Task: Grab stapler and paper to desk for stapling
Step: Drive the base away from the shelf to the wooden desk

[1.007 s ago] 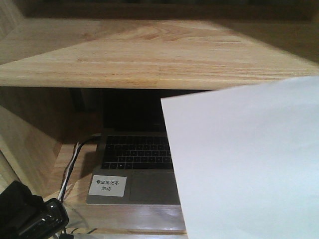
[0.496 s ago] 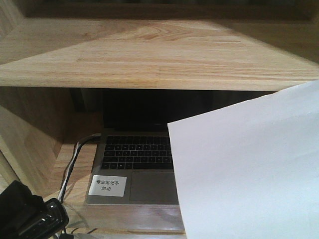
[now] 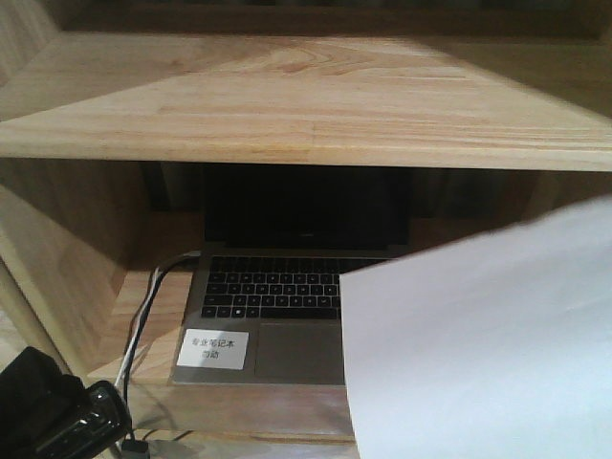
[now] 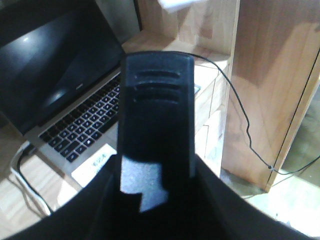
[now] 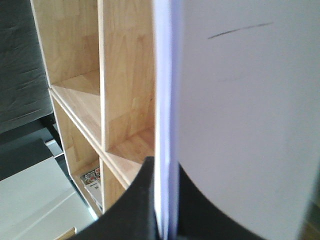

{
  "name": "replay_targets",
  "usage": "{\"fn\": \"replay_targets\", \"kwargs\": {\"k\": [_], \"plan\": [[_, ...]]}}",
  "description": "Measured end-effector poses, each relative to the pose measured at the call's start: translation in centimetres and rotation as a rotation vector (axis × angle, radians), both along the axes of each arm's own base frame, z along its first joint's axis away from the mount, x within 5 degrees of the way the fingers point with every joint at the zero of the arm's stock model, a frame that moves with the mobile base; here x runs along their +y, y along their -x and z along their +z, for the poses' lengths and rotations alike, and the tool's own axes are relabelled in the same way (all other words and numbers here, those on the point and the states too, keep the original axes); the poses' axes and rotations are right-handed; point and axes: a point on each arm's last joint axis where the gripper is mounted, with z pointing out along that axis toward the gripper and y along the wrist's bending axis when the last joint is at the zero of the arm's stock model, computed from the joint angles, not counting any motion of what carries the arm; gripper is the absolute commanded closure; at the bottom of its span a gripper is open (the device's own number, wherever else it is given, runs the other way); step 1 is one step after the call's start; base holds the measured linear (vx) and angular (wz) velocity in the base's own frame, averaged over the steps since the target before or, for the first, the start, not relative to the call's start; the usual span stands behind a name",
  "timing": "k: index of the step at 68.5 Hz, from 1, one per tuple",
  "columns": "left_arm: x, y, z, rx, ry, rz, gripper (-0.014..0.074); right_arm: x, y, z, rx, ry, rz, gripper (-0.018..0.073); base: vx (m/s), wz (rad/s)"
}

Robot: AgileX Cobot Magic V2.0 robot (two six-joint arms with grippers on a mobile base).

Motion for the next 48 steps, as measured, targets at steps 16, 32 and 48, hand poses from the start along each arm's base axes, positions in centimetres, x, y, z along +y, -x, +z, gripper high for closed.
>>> {"fn": "replay_targets", "kwargs": {"k": [16, 32, 48], "plan": [[0.00, 0.00, 0.00, 0.000, 0.000, 0.000, 0.0603, 0.00, 0.00, 0.00, 0.000, 0.000, 0.000, 0.0561, -0.08, 0.06], [0.00, 0.00, 0.01, -0.001, 0.000, 0.000, 0.0603, 0.00, 0.00, 0.00, 0.000, 0.000, 0.000, 0.0561, -0.13, 0.04], [0.00, 0.00, 0.01, -0.001, 0.000, 0.000, 0.0603, 0.00, 0.00, 0.00, 0.000, 0.000, 0.000, 0.0561, -0.17, -0.02]]}}
